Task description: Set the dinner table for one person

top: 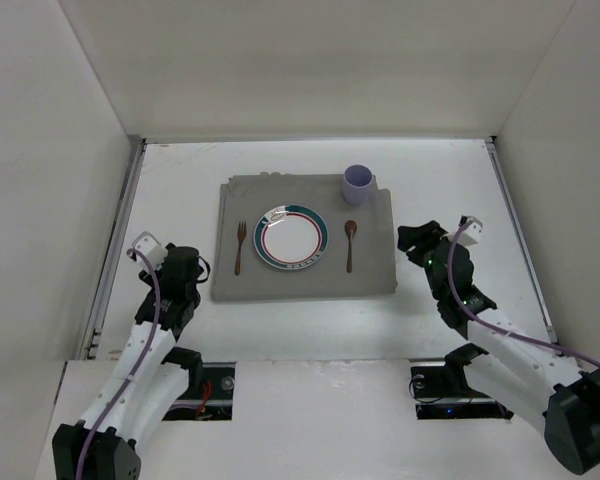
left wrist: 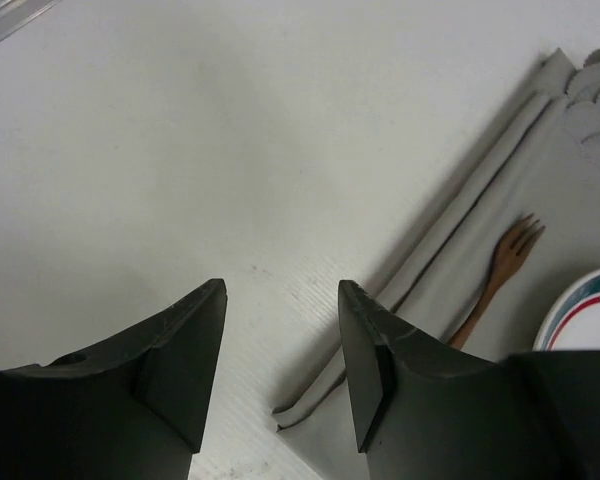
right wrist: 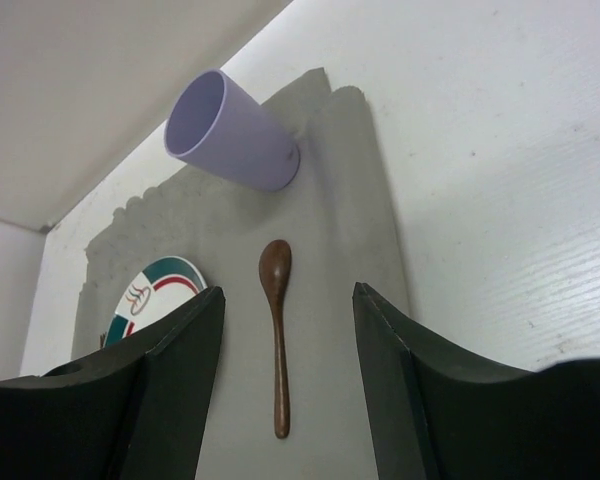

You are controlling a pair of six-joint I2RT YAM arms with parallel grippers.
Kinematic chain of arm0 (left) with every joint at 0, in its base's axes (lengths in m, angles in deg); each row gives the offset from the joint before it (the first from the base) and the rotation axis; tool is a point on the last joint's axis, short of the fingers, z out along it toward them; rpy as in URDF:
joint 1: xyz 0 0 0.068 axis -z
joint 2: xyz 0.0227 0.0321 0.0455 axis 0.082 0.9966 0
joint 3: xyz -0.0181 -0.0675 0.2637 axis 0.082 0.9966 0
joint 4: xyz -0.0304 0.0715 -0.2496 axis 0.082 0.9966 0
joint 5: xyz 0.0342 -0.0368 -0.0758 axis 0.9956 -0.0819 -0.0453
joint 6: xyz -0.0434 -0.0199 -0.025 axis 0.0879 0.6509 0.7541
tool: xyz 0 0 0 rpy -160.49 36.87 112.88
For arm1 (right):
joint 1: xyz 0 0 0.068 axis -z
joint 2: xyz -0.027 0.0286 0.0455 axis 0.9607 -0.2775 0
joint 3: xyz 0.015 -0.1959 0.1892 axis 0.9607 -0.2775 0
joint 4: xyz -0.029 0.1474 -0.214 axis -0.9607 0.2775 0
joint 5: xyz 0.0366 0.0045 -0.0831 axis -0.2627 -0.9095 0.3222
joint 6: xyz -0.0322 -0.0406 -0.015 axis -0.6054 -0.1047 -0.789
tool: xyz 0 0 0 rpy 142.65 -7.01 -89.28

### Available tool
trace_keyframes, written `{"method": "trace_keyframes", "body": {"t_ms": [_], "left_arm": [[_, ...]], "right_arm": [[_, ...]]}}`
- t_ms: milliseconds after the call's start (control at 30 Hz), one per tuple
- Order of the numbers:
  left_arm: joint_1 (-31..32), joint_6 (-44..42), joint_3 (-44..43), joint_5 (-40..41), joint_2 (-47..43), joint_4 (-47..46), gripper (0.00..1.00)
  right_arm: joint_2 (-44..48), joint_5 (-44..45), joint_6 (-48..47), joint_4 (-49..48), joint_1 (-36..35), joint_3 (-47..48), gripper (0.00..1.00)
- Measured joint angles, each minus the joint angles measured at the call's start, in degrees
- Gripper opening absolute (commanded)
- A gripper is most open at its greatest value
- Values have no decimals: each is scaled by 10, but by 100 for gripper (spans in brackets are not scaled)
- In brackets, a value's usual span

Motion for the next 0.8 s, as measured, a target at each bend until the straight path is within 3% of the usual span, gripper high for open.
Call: {"method": "trace_keyframes", "body": {"t_ms": [233,800], "left_arm": [[-47,38,4,-35,31,1,48],[-45,53,28,-53,54,-66,46]], "right_arm": [[-25,-2,9,-11,0,0,61],[-61,-17,12,-15,-1,0,61]]}}
